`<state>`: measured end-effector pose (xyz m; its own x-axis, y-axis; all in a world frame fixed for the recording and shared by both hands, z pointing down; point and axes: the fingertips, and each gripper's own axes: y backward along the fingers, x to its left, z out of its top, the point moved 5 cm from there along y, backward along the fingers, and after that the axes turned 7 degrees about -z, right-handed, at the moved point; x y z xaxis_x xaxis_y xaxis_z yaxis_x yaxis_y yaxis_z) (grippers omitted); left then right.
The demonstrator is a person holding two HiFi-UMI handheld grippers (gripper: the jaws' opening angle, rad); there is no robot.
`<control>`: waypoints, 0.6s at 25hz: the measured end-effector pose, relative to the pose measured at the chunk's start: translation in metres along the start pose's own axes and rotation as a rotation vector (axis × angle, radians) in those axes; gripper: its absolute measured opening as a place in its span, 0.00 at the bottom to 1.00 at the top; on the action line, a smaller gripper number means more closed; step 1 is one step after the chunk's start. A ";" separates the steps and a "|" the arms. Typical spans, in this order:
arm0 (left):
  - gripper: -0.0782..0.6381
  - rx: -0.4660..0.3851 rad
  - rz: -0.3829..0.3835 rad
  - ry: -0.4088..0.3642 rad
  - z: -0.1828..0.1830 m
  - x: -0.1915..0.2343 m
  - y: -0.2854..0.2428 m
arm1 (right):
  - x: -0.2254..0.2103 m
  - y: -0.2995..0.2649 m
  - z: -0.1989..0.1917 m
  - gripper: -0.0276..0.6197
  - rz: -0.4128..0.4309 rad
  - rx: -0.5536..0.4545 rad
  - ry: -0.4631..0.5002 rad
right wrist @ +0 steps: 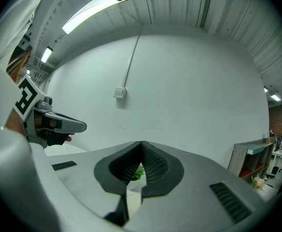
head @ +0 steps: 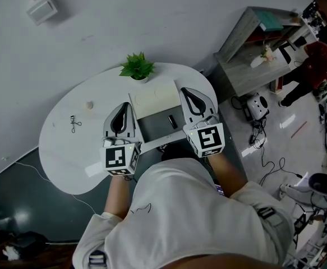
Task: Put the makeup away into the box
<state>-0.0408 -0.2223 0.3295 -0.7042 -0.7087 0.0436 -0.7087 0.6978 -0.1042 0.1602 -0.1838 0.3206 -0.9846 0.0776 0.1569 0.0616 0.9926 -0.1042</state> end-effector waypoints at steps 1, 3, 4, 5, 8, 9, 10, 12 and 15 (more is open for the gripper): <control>0.14 0.002 -0.005 0.000 -0.001 -0.001 -0.001 | 0.000 0.000 -0.001 0.04 0.001 0.005 -0.001; 0.14 0.006 -0.015 0.001 -0.002 -0.004 -0.004 | -0.001 0.002 -0.003 0.04 -0.002 0.014 -0.001; 0.14 0.008 -0.020 0.002 -0.003 -0.006 -0.005 | -0.002 0.002 -0.003 0.04 -0.006 0.016 -0.001; 0.14 0.011 -0.025 0.002 -0.003 -0.007 -0.006 | -0.003 0.003 -0.003 0.04 -0.009 0.017 -0.001; 0.14 0.012 -0.030 -0.005 -0.003 -0.008 -0.010 | -0.007 0.003 -0.003 0.04 -0.013 0.013 0.013; 0.14 0.010 -0.028 -0.008 -0.003 -0.007 -0.011 | -0.009 0.003 -0.003 0.04 -0.018 0.013 0.021; 0.14 0.009 -0.025 -0.009 -0.002 -0.007 -0.011 | -0.011 0.003 -0.003 0.04 -0.024 0.015 0.027; 0.14 0.010 -0.020 -0.010 -0.002 -0.006 -0.010 | -0.014 0.004 -0.004 0.04 -0.033 0.023 0.030; 0.14 0.015 -0.019 -0.006 -0.005 -0.008 -0.009 | -0.017 0.006 -0.006 0.04 -0.042 0.036 0.027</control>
<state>-0.0284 -0.2225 0.3348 -0.6901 -0.7226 0.0401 -0.7214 0.6823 -0.1187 0.1785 -0.1791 0.3235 -0.9814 0.0386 0.1883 0.0136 0.9911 -0.1325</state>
